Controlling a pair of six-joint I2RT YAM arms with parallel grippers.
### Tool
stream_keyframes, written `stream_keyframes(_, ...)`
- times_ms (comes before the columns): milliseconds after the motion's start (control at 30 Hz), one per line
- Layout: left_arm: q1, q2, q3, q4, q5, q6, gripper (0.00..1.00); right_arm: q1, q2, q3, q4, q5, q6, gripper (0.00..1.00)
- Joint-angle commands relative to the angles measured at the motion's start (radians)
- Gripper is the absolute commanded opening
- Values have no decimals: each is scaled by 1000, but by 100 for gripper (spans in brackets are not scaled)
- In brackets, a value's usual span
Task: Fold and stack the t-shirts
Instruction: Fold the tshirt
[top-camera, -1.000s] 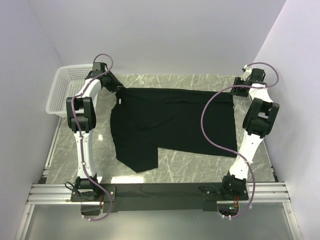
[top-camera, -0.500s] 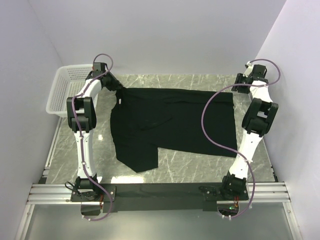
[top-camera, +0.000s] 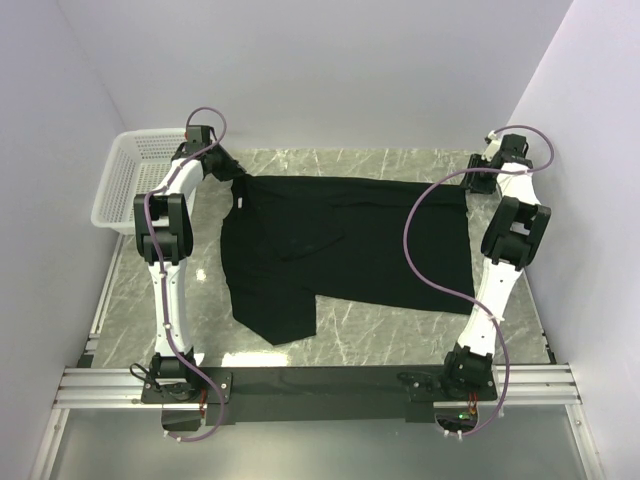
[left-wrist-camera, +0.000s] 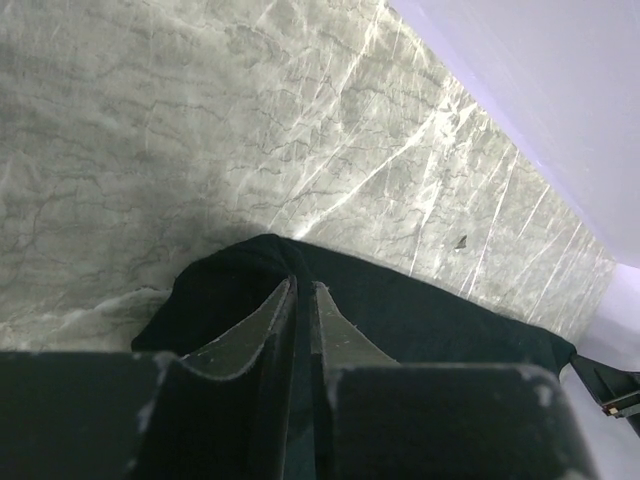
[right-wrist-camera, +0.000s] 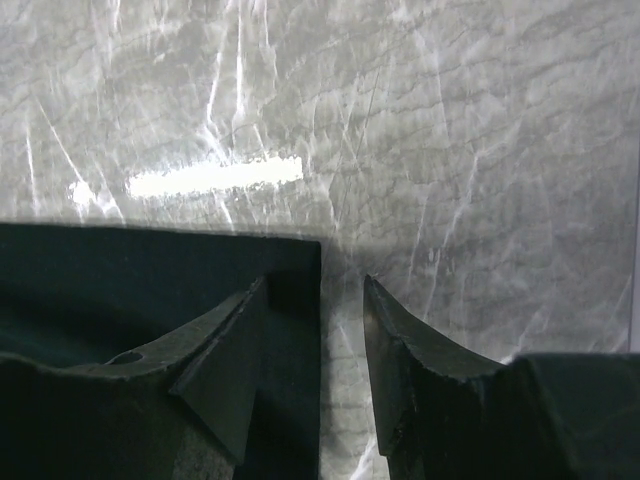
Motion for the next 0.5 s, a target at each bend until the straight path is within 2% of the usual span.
stream_keyframes(0,39,9,13,32,-15,-11,15,7,20,67,-47,-17,-16,50)
stream_keyframes(100,42,9,0,41,-12,-17,10,10,40,96,-72,-35,-27,46)
stream_keyframes(267,47,0,-20,80,-14,-40,7,9,63,128,-110,-75,-50,38)
stream_keyframes(467,44,28,23,66,-3,-57,4,10,87,174,-161,-112,-78,33)
